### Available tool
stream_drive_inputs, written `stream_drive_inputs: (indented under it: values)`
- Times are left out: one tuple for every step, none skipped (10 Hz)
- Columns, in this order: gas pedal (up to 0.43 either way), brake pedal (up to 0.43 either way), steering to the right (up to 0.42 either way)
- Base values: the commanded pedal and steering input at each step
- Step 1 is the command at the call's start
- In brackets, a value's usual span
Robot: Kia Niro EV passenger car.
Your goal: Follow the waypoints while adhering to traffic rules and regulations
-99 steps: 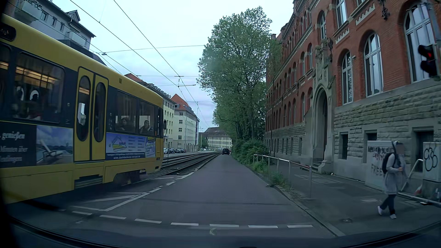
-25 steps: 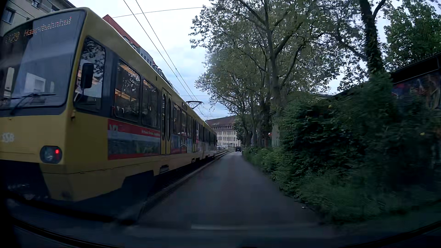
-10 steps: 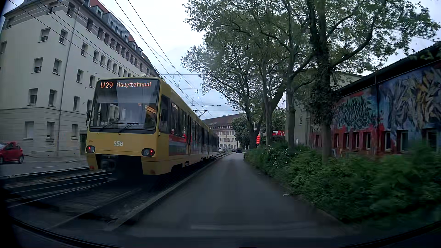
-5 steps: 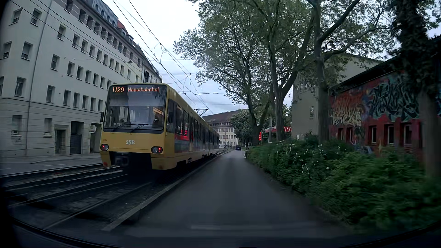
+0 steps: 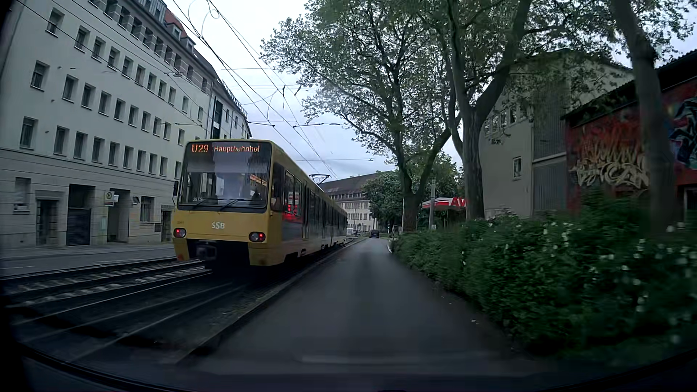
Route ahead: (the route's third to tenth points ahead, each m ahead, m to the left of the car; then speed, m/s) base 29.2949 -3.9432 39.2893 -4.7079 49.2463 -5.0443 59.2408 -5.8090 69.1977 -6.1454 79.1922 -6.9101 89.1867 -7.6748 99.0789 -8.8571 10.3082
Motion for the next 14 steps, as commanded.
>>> stream_drive_inputs:
  values:
    - [0.028, 0.0, 0.004]
    - [0.028, 0.0, 0.004]
    - [0.028, 0.0, 0.005]
    - [0.028, 0.0, 0.005]
    - [0.028, 0.0, 0.005]
    - [0.028, 0.0, 0.006]
    - [0.028, 0.0, 0.008]
    - [0.028, 0.0, 0.011]
    - [0.028, 0.0, 0.012]
    - [0.039, 0.0, 0.011]
    - [0.039, 0.0, 0.011]
    - [0.039, 0.0, 0.011]
    - [0.039, 0.0, 0.009]
    - [0.039, 0.0, 0.008]
